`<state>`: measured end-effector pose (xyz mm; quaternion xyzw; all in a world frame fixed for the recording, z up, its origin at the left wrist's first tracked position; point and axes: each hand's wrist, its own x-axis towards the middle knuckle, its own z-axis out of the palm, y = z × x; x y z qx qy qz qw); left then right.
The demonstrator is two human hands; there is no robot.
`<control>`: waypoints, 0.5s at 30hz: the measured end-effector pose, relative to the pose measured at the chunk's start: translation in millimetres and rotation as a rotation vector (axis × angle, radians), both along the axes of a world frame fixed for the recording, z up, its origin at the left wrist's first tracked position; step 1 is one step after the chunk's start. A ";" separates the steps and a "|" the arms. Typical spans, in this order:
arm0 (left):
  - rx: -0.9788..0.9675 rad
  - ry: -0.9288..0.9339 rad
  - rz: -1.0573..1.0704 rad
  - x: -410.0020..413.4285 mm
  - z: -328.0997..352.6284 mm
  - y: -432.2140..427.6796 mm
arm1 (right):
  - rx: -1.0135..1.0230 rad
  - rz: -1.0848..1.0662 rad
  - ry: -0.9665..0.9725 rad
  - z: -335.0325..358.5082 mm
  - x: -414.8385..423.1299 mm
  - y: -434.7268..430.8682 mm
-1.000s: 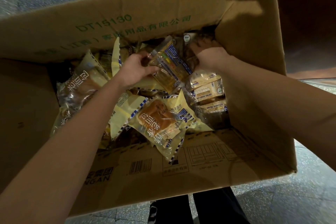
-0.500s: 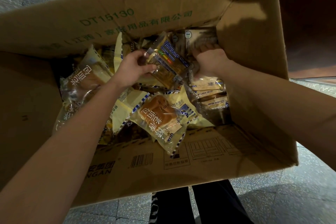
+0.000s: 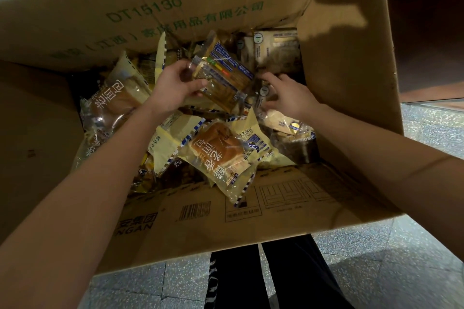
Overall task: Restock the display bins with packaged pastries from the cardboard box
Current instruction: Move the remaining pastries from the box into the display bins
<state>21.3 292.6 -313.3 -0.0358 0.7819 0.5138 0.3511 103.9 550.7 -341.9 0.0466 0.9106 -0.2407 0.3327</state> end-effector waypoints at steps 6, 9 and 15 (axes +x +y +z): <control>0.012 -0.018 0.023 3.1 1.6 0.8 | -0.075 -0.088 0.021 -2.6 9.0 3.9; 0.067 -0.034 0.079 5.5 9.1 1.4 | -0.116 -0.135 0.031 0.1 9.7 3.1; 0.096 0.026 0.179 7.8 35.0 -4.7 | -0.283 -0.453 0.232 28.5 3.2 5.4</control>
